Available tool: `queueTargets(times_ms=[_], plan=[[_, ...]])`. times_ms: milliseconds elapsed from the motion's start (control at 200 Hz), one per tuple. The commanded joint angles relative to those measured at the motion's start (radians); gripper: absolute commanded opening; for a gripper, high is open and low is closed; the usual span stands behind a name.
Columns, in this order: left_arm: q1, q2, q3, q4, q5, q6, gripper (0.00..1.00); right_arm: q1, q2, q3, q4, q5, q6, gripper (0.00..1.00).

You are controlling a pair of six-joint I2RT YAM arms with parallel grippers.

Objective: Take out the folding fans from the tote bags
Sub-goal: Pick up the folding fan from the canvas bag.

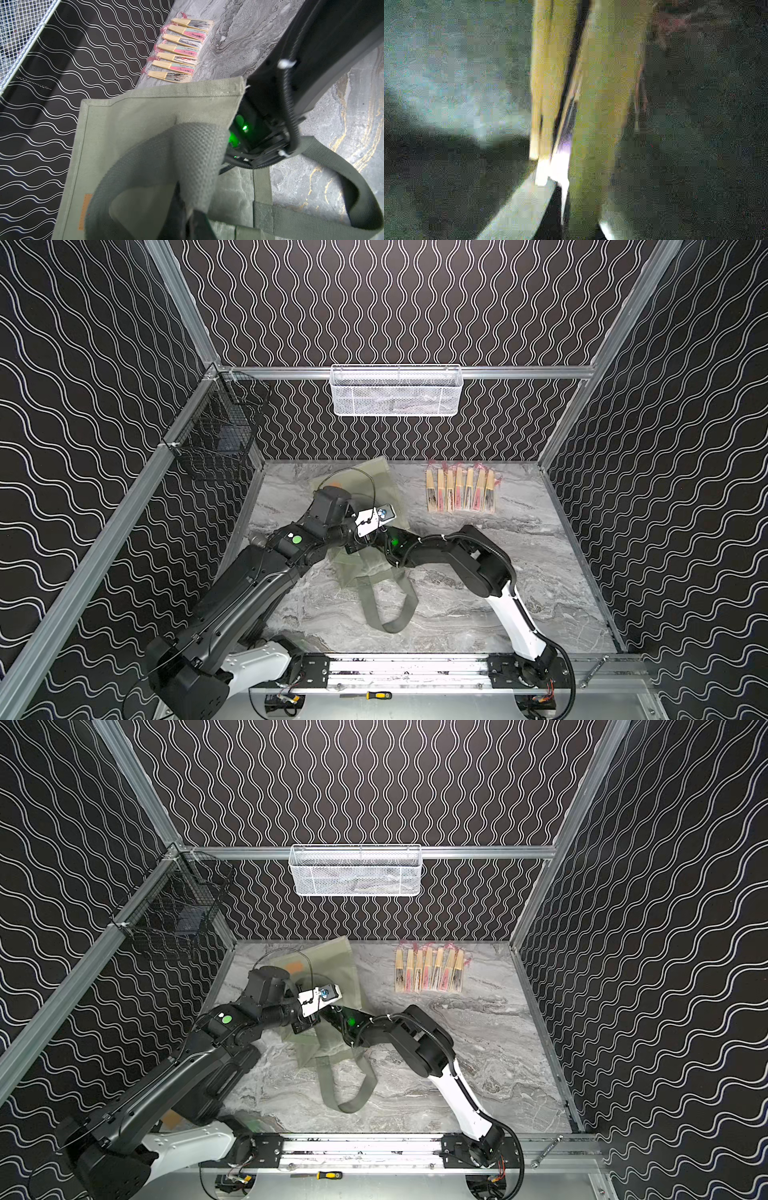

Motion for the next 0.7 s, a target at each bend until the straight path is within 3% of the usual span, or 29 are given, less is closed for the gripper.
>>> queueTargets(times_ms=[0,696], plan=[[0.000,-0.001,0.000,0.031,0.005,0.016,0.00,0.002,-0.068,-0.073,0.051,-0.012,-0.033,0.14],[0.001,0.008,0.003,0.030,0.004,0.017,0.00,0.034,-0.370,-0.461,0.093,-0.159,-0.046,0.15]])
